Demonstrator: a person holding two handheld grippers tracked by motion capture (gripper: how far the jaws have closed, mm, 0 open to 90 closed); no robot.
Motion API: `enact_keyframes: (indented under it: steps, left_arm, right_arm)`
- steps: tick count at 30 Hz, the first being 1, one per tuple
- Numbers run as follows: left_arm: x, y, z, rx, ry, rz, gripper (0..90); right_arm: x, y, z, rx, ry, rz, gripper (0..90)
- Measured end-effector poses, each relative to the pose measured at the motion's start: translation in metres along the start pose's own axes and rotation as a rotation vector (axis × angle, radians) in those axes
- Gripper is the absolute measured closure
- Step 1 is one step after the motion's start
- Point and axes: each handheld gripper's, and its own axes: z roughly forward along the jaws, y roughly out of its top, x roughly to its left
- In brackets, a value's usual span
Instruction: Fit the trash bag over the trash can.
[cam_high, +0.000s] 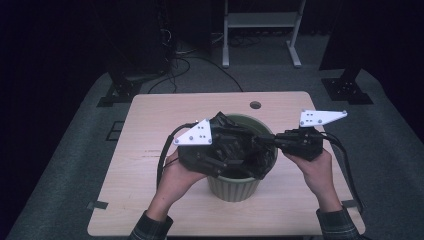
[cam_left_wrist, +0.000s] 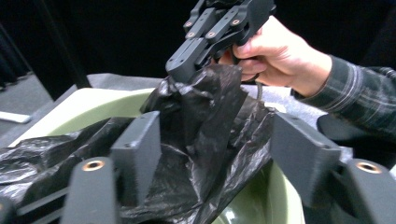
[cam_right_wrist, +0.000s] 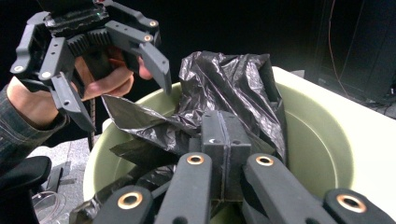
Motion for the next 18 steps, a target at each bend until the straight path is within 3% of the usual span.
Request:
enact_keyframes:
  steps: [9, 12, 17, 18]
  left_arm:
    - [0.001, -0.001, 0.014, 0.030, -0.018, 0.003, 48.7]
    - [0.001, 0.000, 0.022, 0.064, 0.004, 0.035, 60.3]
    - [0.004, -0.002, 0.021, 0.086, 0.025, 0.043, 88.9]
    - [0.005, -0.002, 0.020, 0.092, 0.040, 0.041, 89.6]
  right_arm:
    - [-0.001, 0.001, 0.010, 0.007, 0.018, 0.006, 90.0]
    - [0.000, 0.002, 0.013, 0.008, 0.028, 0.004, 89.9]
    - [-0.001, 0.003, 0.014, 0.013, 0.029, 0.002, 89.7]
    - [-0.001, 0.003, 0.014, 0.011, 0.026, 0.002, 88.9]
